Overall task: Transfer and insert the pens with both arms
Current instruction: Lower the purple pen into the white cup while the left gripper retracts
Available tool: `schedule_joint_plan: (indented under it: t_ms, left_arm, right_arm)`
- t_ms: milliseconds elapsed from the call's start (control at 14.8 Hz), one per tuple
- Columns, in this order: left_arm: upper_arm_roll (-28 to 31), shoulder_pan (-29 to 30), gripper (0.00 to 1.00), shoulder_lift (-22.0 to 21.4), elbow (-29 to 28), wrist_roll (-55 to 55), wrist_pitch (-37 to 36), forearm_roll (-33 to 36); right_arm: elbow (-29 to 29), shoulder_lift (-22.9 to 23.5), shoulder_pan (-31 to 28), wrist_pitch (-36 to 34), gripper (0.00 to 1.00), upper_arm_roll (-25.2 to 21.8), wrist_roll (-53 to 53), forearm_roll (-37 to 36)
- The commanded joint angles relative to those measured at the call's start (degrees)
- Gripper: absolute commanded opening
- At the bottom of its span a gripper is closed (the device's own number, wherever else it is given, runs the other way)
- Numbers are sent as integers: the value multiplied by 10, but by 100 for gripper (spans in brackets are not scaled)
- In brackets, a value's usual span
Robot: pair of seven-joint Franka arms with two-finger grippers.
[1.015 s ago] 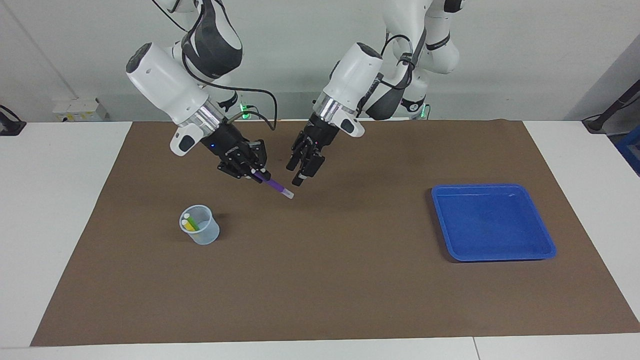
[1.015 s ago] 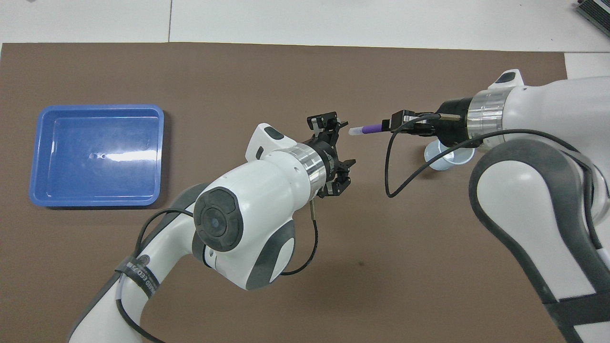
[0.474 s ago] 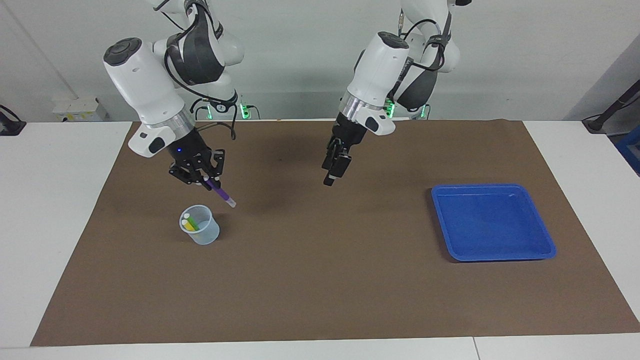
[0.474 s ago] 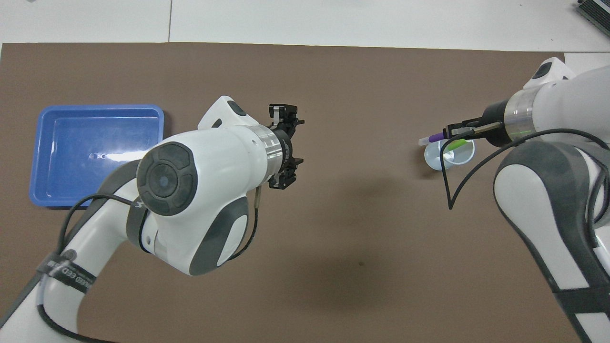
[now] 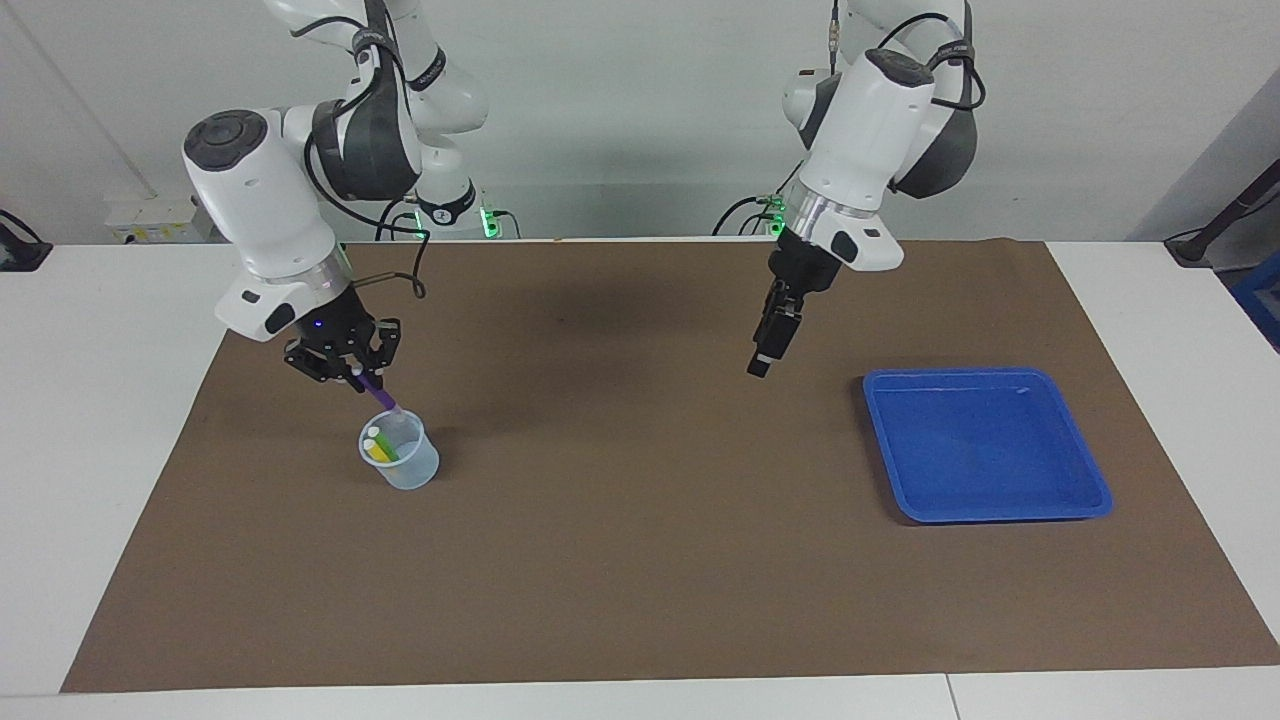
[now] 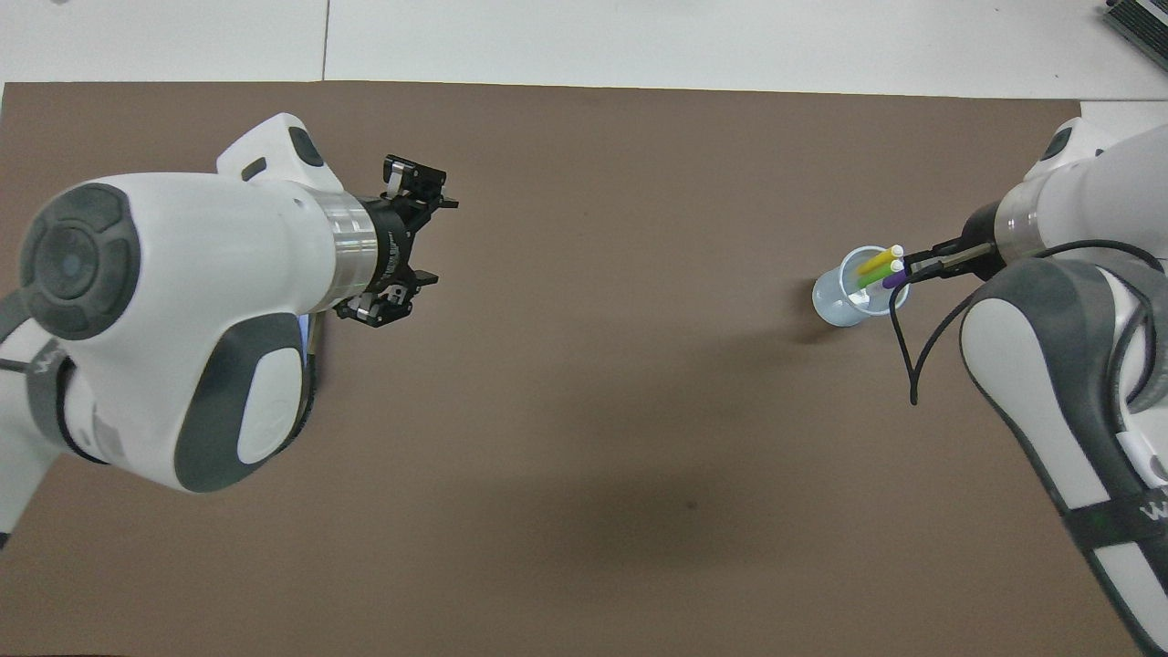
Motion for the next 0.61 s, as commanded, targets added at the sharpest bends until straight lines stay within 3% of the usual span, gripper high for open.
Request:
schedule_joint_plan:
  t_ms: [0, 271, 474, 541]
  left_arm:
    - [-5, 36, 81, -19, -9, 71, -19, 7]
    - [-5, 77, 79, -25, -10, 204, -56, 7]
    - [-4, 115, 79, -40, -9, 340, -140, 7]
    - [-4, 126, 79, -44, -9, 388, -174, 7]
  right_arm:
    - [0, 18, -4, 5, 0, 5, -9, -15]
    - [0, 50, -4, 40, 0, 5, -6, -15]
    - [-8, 67, -2, 69, 0, 5, -2, -15]
    - [-15, 69, -2, 80, 18, 5, -2, -14]
